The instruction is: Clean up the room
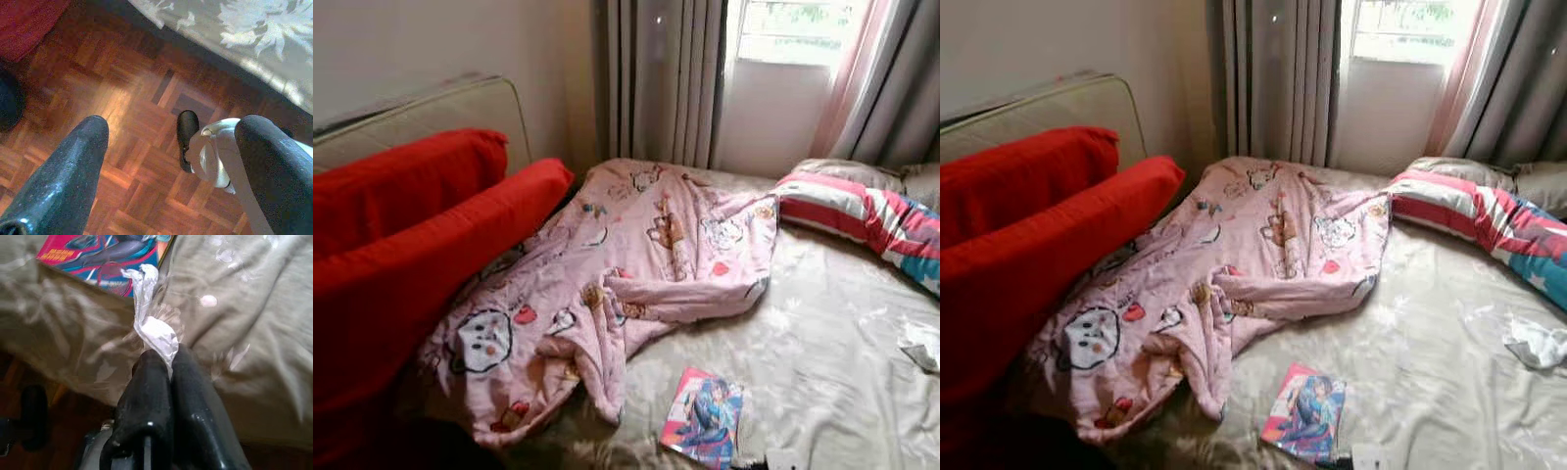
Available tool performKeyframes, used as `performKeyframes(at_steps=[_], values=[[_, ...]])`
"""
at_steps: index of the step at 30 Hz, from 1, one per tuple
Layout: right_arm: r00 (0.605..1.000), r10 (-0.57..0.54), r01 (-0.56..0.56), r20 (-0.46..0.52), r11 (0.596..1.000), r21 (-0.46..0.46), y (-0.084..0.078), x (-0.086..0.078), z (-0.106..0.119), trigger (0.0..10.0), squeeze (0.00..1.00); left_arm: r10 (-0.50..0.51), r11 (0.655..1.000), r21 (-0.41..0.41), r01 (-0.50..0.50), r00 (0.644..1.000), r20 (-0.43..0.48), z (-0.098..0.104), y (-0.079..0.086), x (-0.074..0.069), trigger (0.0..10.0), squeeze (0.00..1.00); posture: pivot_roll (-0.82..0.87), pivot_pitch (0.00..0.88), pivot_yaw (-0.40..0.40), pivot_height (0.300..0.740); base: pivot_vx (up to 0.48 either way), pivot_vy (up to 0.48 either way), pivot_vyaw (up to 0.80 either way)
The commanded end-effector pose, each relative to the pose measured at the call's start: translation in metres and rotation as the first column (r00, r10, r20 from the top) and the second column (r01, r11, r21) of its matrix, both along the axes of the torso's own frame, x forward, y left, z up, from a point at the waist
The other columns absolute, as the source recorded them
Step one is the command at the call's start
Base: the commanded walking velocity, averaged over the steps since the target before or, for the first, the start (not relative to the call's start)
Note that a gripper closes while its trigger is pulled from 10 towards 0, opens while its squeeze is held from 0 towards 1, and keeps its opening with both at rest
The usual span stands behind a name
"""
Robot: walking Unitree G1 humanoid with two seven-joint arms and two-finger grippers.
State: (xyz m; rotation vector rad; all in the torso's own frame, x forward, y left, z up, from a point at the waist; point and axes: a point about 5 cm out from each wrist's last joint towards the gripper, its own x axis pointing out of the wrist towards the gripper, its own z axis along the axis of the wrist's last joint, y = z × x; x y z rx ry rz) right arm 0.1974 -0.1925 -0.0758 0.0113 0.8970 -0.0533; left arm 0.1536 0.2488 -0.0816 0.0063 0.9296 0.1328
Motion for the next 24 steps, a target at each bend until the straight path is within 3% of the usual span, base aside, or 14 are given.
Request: performKeyframes(at_steps=[1,24], values=[[1.0,0.005,-0.005,-0.006,1.0,0.0,0.0019,-0.0002,-0.0005,10.0,0.0,0.01,1.0,-0.004,-0.01,1.0,-0.025,-0.0026,-0.0003,-0.0053,10.0,0.0,0.03,0.0,0.004,0.74,-0.277,0.0,0.0],[1.0,0.001,-0.001,-0.01,1.0,0.003,0.0007,0.0015,0.0003,10.0,0.0,0.0,1.0,-0.016,0.0,1.0,-0.017,-0.0041,-0.0096,-0.0026,10.0,0.0,0.03,0.0,-0.004,0.74,-0.276,0.0,0.0]])
